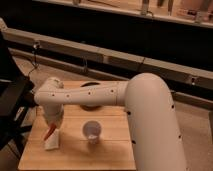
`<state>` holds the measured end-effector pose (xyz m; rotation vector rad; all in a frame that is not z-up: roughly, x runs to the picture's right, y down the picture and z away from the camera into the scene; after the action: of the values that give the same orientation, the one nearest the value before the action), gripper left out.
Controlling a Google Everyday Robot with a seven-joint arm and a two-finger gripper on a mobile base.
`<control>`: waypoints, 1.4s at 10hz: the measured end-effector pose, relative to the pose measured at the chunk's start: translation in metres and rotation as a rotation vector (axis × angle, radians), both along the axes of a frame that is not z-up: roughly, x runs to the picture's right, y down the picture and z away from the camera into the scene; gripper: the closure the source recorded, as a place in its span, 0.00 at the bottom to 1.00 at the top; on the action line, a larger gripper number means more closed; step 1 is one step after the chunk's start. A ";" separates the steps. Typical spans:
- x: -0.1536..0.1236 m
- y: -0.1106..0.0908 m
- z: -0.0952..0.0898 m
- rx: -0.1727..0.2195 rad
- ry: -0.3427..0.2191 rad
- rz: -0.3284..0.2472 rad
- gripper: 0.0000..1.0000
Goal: Place the pepper on the white sponge
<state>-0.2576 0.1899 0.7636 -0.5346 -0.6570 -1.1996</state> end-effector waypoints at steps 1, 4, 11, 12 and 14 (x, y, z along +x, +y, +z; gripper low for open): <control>0.000 0.000 0.000 0.000 0.000 0.000 1.00; -0.010 0.010 0.001 0.006 -0.006 0.009 1.00; -0.014 0.012 -0.016 0.035 -0.043 0.045 0.42; -0.013 0.013 -0.014 0.029 -0.051 0.050 0.31; -0.013 0.014 -0.012 0.021 -0.064 0.057 0.27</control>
<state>-0.2705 0.2036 0.7516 -0.4583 -0.7093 -1.1727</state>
